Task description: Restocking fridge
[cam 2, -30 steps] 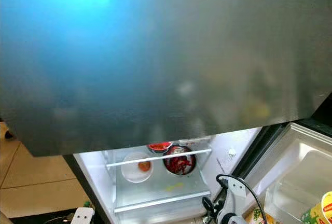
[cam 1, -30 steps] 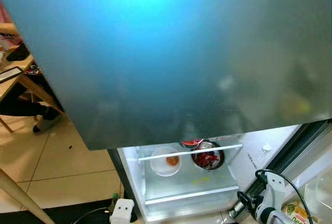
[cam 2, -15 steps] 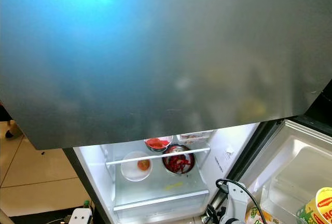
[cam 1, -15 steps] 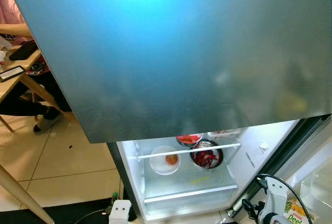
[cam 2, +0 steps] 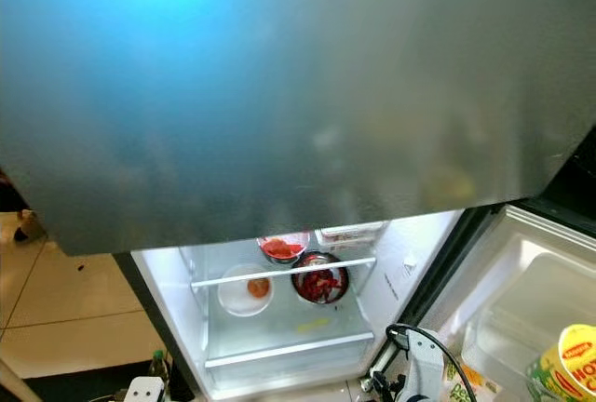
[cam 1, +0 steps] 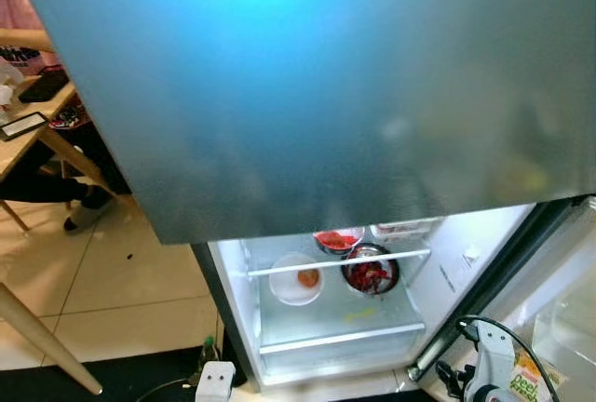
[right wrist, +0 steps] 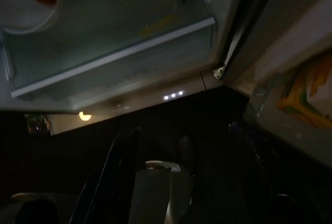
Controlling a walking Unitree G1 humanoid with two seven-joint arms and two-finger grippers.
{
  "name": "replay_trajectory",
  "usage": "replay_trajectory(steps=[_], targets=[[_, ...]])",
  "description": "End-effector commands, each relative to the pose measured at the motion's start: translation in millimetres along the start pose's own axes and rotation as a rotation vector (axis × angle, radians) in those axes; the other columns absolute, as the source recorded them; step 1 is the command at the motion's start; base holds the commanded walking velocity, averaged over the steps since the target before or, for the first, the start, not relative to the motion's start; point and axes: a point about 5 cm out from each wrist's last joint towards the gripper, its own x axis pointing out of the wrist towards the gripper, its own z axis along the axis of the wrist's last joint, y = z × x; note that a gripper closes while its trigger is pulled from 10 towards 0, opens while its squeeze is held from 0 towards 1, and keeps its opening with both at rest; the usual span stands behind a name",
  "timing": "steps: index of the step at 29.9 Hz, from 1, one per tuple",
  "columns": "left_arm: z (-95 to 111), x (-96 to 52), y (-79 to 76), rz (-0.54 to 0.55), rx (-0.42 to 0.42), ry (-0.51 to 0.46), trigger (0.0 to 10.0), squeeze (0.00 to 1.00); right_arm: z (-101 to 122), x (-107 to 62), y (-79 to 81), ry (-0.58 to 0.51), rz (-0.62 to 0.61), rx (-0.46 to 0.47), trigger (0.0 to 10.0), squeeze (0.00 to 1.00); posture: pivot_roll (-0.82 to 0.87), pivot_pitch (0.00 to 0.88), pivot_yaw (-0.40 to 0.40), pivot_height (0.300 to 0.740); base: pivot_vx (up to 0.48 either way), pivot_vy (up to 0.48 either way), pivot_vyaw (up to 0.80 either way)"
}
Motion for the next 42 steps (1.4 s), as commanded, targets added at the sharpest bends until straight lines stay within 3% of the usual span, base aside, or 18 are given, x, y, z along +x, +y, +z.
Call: replay_trajectory(steps=[1,18,25,42], targets=[[-5.2,-1.0,0.8,0.004,0.013,0.02,10.0,0.0,-4.0,-0.9,-2.4,0.016,-0.01,-0.009,10.0,0.0,-0.06,0.0,-0.015,0.74,-0.274,0.0,0.0],[-8.3,-1.7,1.2,0.003,0.024,0.029,10.0,0.0,-4.7,-2.2,-6.4,0.029,-0.019,-0.031,10.0,0.0,-0.06,0.0,-0.022,0.74,-0.275,0.0,0.0],[-9.0,-2.1,2.1,0.005,0.025,0.03,10.0,0.0,-5.9,-1.9,-5.0,0.032,-0.012,-0.034,10.0,0.0,-0.06,0.0,-0.021,0.74,-0.275,0.0,-0.7],[-10.2,-1.9,-0.1,-0.001,0.018,0.031,10.0,0.0,-5.6,-2.5,-7.1,0.03,-0.021,-0.019,10.0,0.0,-0.06,0.0,-0.021,0.74,-0.276,0.0,0.0]])
